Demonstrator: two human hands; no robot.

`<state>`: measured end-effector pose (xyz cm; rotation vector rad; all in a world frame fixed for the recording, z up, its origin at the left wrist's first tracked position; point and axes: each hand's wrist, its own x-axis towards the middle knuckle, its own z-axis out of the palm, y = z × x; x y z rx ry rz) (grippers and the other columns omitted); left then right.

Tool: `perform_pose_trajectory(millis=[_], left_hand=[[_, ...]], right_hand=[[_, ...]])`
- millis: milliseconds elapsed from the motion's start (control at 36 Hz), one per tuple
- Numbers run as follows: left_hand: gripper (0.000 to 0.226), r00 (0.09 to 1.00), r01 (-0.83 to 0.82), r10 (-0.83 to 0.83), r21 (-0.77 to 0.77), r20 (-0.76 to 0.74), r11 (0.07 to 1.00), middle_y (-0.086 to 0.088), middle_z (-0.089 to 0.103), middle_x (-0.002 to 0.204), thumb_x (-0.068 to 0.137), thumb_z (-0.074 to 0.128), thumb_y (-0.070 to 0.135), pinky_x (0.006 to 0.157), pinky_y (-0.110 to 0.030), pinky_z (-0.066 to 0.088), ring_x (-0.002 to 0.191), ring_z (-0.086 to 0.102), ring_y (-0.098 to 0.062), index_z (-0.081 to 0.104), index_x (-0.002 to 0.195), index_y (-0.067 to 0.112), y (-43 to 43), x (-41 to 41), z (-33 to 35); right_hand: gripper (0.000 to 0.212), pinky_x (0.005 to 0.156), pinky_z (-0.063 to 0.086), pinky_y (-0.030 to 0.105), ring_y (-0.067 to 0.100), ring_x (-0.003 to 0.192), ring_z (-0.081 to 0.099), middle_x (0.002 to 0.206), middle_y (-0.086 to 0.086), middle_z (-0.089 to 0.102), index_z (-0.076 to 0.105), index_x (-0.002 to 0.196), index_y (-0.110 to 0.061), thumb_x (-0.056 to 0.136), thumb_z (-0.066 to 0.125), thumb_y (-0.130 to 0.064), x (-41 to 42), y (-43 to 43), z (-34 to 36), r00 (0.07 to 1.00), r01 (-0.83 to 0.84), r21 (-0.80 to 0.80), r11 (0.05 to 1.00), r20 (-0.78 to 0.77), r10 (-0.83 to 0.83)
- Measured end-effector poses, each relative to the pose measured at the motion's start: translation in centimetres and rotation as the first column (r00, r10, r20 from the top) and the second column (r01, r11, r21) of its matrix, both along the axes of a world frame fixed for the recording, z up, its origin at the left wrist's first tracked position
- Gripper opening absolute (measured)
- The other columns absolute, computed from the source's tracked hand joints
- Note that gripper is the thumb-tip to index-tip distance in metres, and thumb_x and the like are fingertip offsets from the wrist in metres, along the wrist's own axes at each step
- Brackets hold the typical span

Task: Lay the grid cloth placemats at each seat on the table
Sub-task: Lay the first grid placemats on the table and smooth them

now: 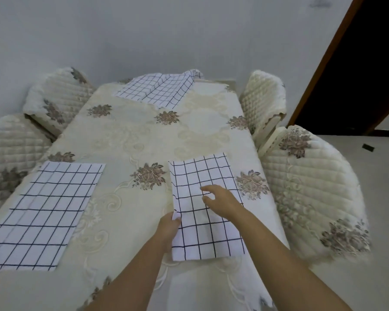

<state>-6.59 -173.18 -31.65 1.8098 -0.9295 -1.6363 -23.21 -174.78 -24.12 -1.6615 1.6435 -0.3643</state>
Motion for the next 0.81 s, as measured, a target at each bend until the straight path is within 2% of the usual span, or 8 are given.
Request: perform_pose_trajectory(millis=[139,333,417,472,528,639,694,806], left_hand=[[0.028,1.000,0.027,-0.027,-0.002,-0.006,1.000,-0.012,0.060,0.117,0.097,0.045,0.008,0.088,-0.040,0.050,0.104,0.059,-0.030,0.054,0.123,0.005,0.0,-0.2,0.5],[0.018,0.984,0.164,-0.162,0.018,-0.080,0.986,-0.005,0.066,0.096,0.094,0.046,0.003,0.055,-0.019,0.053,0.080,0.064,-0.014,0.062,0.094,0.013,0.1,0.2,0.4],[0.021,0.974,0.219,-0.218,0.011,-0.053,0.976,-0.007,0.066,0.101,0.095,0.047,0.003,0.074,-0.029,0.056,0.090,0.064,-0.019,0.062,0.090,0.017,0.4,0.5,0.2],[0.020,0.966,0.257,-0.256,0.010,-0.021,0.966,-0.011,0.064,0.112,0.095,0.047,0.004,0.093,-0.039,0.050,0.105,0.061,-0.027,0.062,0.097,0.016,0.5,0.6,-0.2],[0.018,0.958,0.288,-0.288,0.003,0.006,0.958,-0.012,0.062,0.119,0.095,0.048,0.006,0.098,-0.042,0.046,0.112,0.058,-0.029,0.061,0.106,0.012,0.4,0.7,-0.5],[0.025,0.948,0.310,-0.307,-0.030,0.084,0.950,-0.010,0.062,0.123,0.095,0.049,0.008,0.100,-0.041,0.046,0.113,0.058,-0.027,0.058,0.118,0.010,0.1,0.8,-0.8],[0.030,0.943,0.316,-0.309,-0.038,0.123,0.948,-0.006,0.060,0.125,0.095,0.049,0.010,0.097,-0.035,0.045,0.112,0.056,-0.022,0.055,0.124,0.010,0.1,0.6,-0.2],[0.030,0.877,0.368,-0.310,-0.098,0.366,0.925,-0.004,0.058,0.110,0.093,0.054,0.019,0.076,-0.021,0.037,0.093,0.050,-0.014,0.052,0.119,0.005,-0.2,0.4,-0.2]], right_hand=[[0.044,0.108,0.030,0.029,0.019,0.135,0.035,0.148,0.002,0.036,0.041,0.140,-0.016,0.096,0.045,-0.023,-0.3,0.4,-3.4,0.997,-0.016,0.110,0.994,-0.076,0.025],[0.047,0.109,0.031,0.033,0.021,0.136,0.031,0.146,0.006,0.036,0.039,0.139,-0.012,0.094,0.046,-0.022,-0.4,0.8,-5.8,0.969,-0.033,0.015,0.999,-0.246,0.036],[0.050,0.115,0.021,0.040,0.021,0.143,0.018,0.154,0.007,0.023,0.034,0.142,-0.016,0.095,0.045,-0.027,-0.4,1.1,-6.4,0.941,-0.051,-0.033,0.998,-0.336,0.037],[0.052,0.116,0.013,0.044,0.021,0.146,0.009,0.157,0.004,0.015,0.030,0.144,-0.019,0.095,0.044,-0.029,-0.4,1.4,-6.9,0.927,-0.061,-0.053,0.997,-0.373,0.036],[0.053,0.116,0.009,0.046,0.021,0.146,0.005,0.158,0.002,0.010,0.027,0.145,-0.020,0.096,0.042,-0.031,-0.4,1.6,-7.1,0.918,-0.074,-0.065,0.995,-0.394,0.042],[0.057,0.116,0.006,0.049,0.023,0.147,-0.003,0.159,-0.002,0.002,0.020,0.147,-0.022,0.096,0.039,-0.036,-0.3,1.9,-7.6,0.899,-0.132,0.003,0.991,-0.421,0.121],[0.059,0.115,0.006,0.052,0.025,0.146,-0.005,0.159,-0.001,0.000,0.019,0.147,-0.022,0.095,0.039,-0.039,0.0,2.0,-8.0,0.881,-0.160,0.043,0.986,-0.445,0.162],[0.062,0.113,0.009,0.054,0.028,0.146,-0.006,0.159,0.005,-0.004,0.018,0.147,-0.020,0.094,0.039,-0.044,0.6,2.3,-8.7,0.869,-0.154,0.068,0.986,-0.465,0.168]])
